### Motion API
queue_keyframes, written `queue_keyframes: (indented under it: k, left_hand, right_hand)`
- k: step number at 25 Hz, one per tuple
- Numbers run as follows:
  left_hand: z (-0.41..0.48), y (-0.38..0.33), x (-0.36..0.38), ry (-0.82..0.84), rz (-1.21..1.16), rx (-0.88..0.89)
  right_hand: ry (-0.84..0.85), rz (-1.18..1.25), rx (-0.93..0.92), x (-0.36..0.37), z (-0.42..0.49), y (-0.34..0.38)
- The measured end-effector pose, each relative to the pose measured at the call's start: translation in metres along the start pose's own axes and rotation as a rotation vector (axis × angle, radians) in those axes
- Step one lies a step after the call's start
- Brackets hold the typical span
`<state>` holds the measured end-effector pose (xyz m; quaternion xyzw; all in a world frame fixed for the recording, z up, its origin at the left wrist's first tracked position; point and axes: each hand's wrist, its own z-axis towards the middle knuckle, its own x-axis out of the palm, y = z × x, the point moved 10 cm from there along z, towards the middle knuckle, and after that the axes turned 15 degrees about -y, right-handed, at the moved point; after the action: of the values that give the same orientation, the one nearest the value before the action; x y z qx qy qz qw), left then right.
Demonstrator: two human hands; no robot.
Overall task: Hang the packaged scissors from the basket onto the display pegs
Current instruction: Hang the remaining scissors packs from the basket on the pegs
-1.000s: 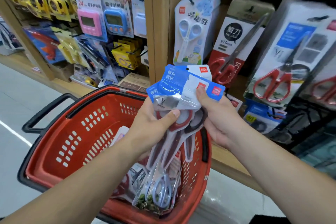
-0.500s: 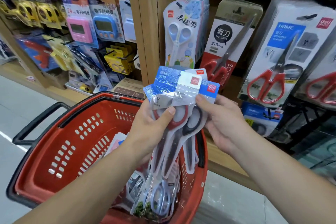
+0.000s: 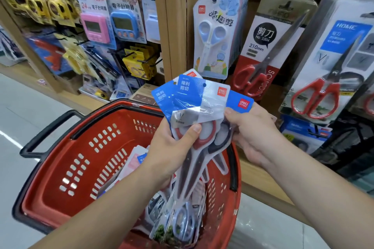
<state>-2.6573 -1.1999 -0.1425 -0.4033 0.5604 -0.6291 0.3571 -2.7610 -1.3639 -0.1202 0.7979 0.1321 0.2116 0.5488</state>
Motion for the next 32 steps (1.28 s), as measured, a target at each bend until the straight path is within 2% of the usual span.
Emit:
queue_keyframes:
  k: [3, 7, 12, 14, 20, 26, 28, 32]
  left_hand:
    - [-0.002, -0.005, 0.006, 0.023, -0.032, -0.011]
    - [0.009, -0.009, 0.003, -0.015, -0.099, -0.032]
    - [0.004, -0.008, -0.003, -0.066, -0.061, -0.053]
    - [0.003, -0.014, -0.005, -0.083, -0.036, -0.011]
    - [-0.012, -0.036, 0.013, 0.016, 0.181, 0.178]
    - [-0.015, -0.050, 0.022, 0.110, 0.355, 0.265]
    - [-0.015, -0.052, 0.021, 0.115, 0.357, 0.265]
    - [-0.002, -0.044, 0.002, 0.003, 0.235, 0.220]
  right_hand:
    - [-0.038, 0.014, 0.049, -0.006, 0.004, -0.010]
    - [-0.116, -0.013, -0.023, -0.025, 0.009, -0.005]
    - [0.050, 0.004, 0.005, -0.026, -0.004, -0.003]
    - [0.103, 0.024, 0.007, -0.023, -0.009, -0.005]
    - [-0.073, 0.044, -0.029, -0.042, -0.002, -0.018]
    - [-0.044, -0.008, -0.033, -0.037, 0.001, -0.020]
    - [-0.050, -0.018, -0.012, -0.037, 0.001, -0.022]
    - [-0.051, -0.059, -0.043, -0.037, 0.003, -0.013]
